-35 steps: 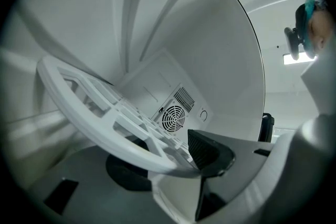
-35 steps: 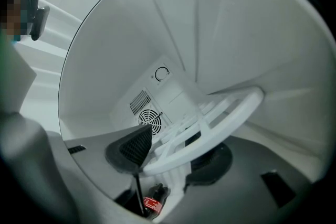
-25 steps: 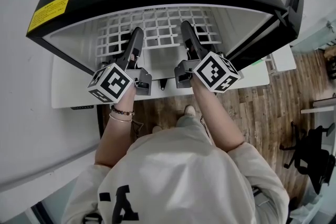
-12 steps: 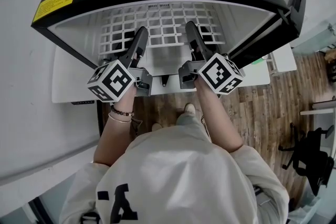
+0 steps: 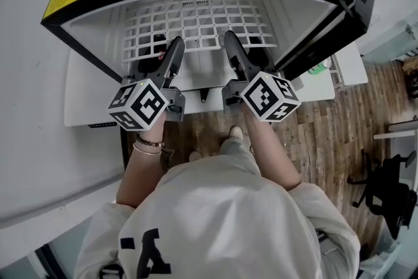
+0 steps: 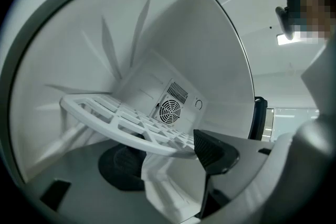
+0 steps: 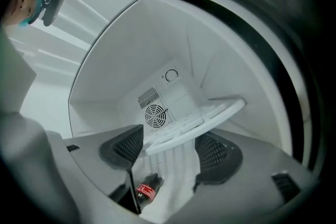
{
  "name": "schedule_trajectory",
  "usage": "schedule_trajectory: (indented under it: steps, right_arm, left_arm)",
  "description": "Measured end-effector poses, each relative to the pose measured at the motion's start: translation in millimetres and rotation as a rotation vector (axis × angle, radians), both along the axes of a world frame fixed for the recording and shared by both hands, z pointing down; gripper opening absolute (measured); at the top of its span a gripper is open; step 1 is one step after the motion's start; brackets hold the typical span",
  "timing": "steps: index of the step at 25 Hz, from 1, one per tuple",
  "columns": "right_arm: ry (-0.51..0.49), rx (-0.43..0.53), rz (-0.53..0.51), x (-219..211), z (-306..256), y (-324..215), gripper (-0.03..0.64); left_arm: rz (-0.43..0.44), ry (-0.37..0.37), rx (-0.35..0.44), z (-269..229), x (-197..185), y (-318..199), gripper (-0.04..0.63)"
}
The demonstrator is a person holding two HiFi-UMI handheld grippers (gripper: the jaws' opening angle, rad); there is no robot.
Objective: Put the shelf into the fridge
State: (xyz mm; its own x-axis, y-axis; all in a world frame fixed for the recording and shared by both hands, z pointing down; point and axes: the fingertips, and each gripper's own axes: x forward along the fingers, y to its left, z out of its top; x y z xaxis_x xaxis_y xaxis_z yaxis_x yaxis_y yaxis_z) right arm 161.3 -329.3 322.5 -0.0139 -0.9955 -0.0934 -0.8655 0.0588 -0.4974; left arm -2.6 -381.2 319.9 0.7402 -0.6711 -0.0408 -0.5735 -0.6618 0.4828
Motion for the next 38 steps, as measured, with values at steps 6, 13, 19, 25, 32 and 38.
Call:
schedule_trajectory:
  steps: [6, 13, 19, 25, 32, 38]
  right_arm:
    - [0.051, -0.013, -0.002, -8.8, 2.5, 16.6, 0.305]
    - [0.137, -0.021, 0.045, -14.2, 4.3, 34.6, 0.304]
    - [0.201, 0.012, 0.057, -20.2, -9.8, 47.7, 0.283]
    - [0.244, 0.051, 0.038, -33.0, -18.0, 57.5, 0.183]
    - [0.278, 0.072, -0.003, -53.3, -19.7, 64.6, 0.088]
    - [0.266, 0.094, -0.010, -64.6, -23.2, 70.8, 0.043]
  left_arm:
    - [-0.024, -0.075, 0.051, 2.6, -6.7, 16.6, 0.276]
    - [-0.053, -0.122, 0.086, 4.5, -13.2, 34.8, 0.276]
    - [-0.042, -0.146, 0.119, 2.8, -17.3, 48.4, 0.271]
    - [-0.026, -0.162, 0.164, -5.6, -18.8, 60.4, 0.127]
    - [0.018, -0.184, 0.181, -3.1, -18.8, 71.0, 0.060]
    - [0.037, -0.168, 0.201, -10.1, -22.3, 79.2, 0.013]
